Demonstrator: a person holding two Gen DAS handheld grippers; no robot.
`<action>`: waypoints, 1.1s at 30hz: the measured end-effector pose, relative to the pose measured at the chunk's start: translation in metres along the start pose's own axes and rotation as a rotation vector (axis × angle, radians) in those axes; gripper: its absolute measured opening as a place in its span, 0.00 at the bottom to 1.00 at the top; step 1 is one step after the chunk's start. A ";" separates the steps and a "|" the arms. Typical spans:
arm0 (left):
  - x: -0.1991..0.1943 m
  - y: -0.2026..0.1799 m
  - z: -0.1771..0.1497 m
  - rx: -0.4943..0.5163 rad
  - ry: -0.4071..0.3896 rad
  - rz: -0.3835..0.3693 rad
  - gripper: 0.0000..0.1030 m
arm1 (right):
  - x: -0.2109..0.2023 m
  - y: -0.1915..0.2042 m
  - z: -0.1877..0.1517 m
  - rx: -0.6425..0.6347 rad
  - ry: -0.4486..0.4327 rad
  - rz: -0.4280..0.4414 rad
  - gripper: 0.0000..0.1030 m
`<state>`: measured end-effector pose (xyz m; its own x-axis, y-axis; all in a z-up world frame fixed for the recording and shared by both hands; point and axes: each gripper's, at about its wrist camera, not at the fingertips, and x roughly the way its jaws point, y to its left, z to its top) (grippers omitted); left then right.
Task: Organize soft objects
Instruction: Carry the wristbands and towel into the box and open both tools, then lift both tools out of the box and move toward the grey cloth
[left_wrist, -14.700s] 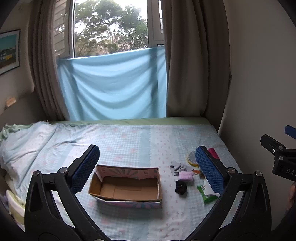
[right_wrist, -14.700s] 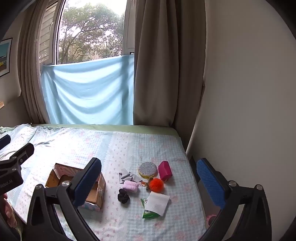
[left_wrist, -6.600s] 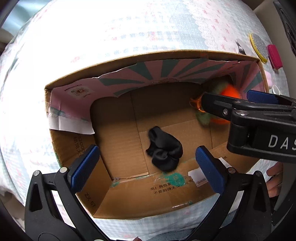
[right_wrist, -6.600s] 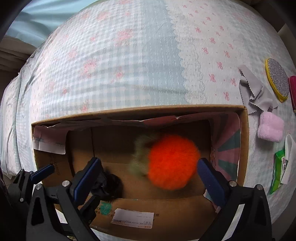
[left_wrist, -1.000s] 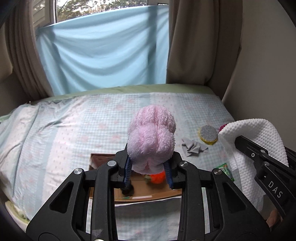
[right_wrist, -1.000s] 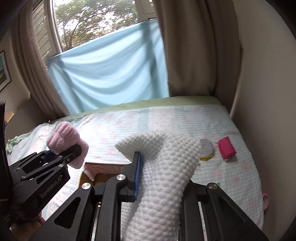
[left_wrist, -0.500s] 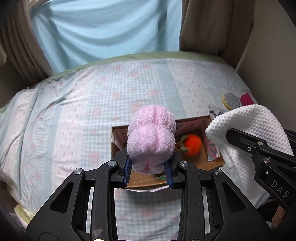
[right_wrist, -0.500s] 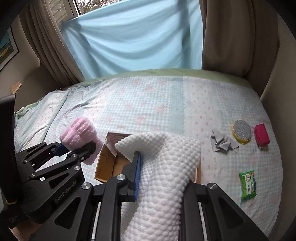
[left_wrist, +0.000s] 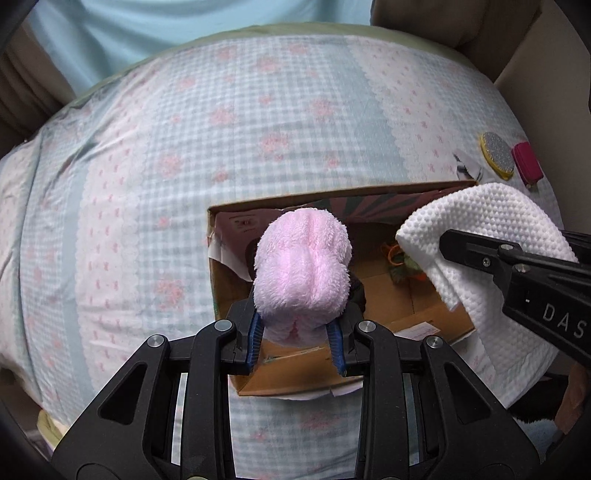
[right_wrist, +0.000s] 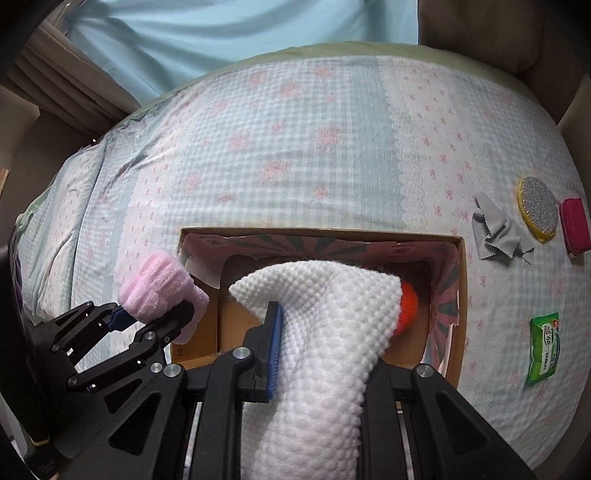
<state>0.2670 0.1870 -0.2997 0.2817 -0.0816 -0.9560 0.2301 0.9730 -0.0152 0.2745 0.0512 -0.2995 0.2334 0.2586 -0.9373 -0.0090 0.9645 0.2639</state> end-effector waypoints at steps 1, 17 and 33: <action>0.008 0.001 0.002 0.003 0.023 -0.001 0.26 | 0.006 -0.001 0.004 0.013 0.018 0.002 0.16; 0.087 -0.020 0.008 0.131 0.247 -0.038 0.40 | 0.067 -0.036 0.037 0.096 0.176 -0.024 0.16; 0.062 -0.034 0.011 0.220 0.194 -0.020 1.00 | 0.054 -0.051 0.024 0.149 0.162 0.027 1.00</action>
<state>0.2864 0.1462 -0.3549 0.0963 -0.0369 -0.9947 0.4359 0.8999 0.0089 0.3111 0.0147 -0.3581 0.0758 0.3008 -0.9507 0.1339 0.9417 0.3087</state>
